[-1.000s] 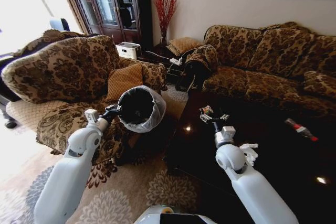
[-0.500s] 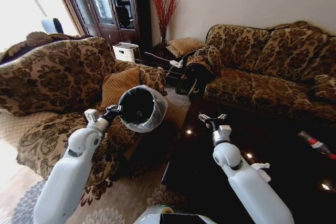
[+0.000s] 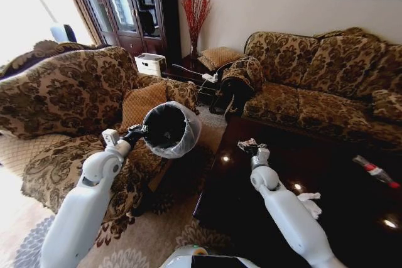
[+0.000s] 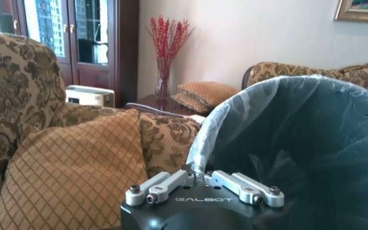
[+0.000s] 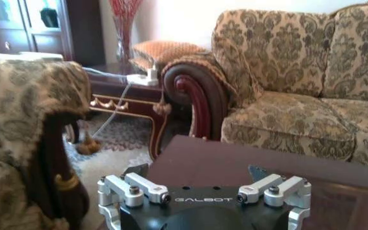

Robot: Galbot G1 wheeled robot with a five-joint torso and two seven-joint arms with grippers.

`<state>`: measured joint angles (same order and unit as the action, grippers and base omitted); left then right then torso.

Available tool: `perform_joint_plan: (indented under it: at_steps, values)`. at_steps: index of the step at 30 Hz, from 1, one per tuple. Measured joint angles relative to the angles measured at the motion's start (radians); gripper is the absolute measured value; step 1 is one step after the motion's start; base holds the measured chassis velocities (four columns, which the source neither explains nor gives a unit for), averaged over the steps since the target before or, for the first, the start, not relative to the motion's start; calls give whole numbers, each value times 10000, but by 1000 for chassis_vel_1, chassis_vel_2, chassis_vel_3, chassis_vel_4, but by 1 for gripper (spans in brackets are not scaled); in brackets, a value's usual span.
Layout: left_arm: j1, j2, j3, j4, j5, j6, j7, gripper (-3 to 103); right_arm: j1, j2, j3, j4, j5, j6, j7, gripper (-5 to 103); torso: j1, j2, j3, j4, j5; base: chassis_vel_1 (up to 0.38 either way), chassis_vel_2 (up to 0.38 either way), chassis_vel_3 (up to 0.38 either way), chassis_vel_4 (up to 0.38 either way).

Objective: Move to the front of the table and place the trash on the table into the trash bin.

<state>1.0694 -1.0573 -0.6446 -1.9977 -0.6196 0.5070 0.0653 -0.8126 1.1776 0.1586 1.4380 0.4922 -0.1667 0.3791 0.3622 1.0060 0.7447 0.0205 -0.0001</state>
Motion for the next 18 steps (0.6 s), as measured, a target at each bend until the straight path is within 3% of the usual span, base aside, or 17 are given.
perform_joint_plan:
  at_steps: [10,17,18]
  values:
    - [-575,-127,516,361,32,-35,1,2,1619,958,63,-2956,-703,192,-203,100,-4,0,-1,1,0,0,0,0,0]
    - [-932,-345,863,526,42,-48,2,2,1812,968,282,-3891,-499,170,-547,102,-5,1,-3,-2,2,0,0,0,0]
    - [-979,-346,912,528,42,-48,2,2,1812,966,323,-3953,-387,154,-548,99,-6,0,-3,-1,1,0,0,0,0]
